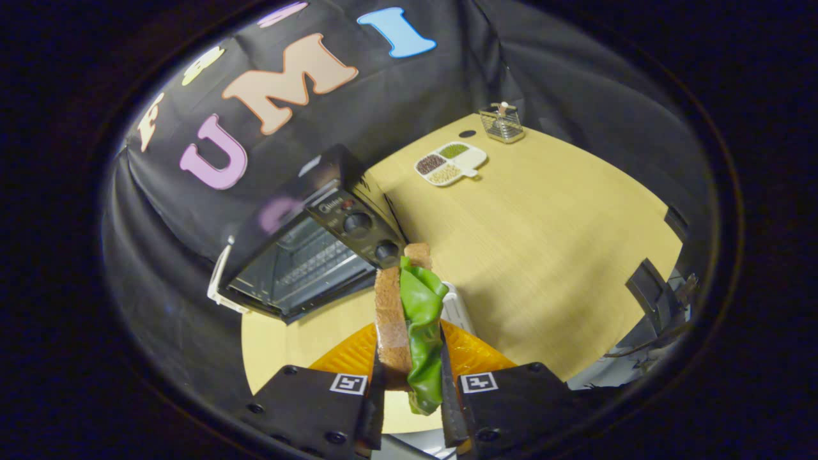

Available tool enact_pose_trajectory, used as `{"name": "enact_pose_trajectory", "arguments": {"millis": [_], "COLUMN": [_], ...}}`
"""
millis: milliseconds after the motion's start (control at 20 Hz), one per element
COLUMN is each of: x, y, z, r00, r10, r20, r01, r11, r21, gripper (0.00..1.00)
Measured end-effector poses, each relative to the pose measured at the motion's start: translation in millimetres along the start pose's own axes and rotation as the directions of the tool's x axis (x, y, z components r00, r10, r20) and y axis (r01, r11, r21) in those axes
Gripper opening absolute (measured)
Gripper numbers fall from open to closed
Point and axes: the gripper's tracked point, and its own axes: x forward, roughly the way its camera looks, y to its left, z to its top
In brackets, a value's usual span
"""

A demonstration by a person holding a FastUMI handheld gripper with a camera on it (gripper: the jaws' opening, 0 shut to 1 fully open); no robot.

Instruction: Open the toaster oven, put the food inside, and close the toaster oven door.

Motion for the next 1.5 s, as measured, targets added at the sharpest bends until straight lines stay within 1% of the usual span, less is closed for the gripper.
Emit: {"name": "enact_pose_trajectory", "arguments": {"millis": [100,250,550,750,900,1050,1100,1300,1350,1500], "x": [-3,-1,22,38,54,61,67,92,98,103], "y": [14,50,116,153,173,192,195,200,201,207], "z": [2,-4,-35,-51,-64,-57,-55,-54,-52,-39], "r00": [1.0,0.999,0.992,0.984,0.979,0.962,0.959,0.955,0.952,0.931], "r10": [0.003,0.041,0.118,0.158,0.177,0.216,0.216,0.212,0.213,0.231], "r20": [0.021,0.033,0.049,0.083,0.097,0.168,0.183,0.209,0.218,0.282], "r01": [-0.003,-0.045,-0.127,-0.178,-0.202,-0.273,-0.282,-0.294,-0.301,-0.359], "r11": [1.0,0.992,0.948,0.899,0.866,0.806,0.794,0.777,0.767,0.714], "r21": [0.03,0.12,0.293,0.401,0.458,0.525,0.539,0.557,0.567,0.601], "gripper": [0.39,0.39,0.39,0.39,0.38,0.38,0.38,0.38,0.38,0.38]}}
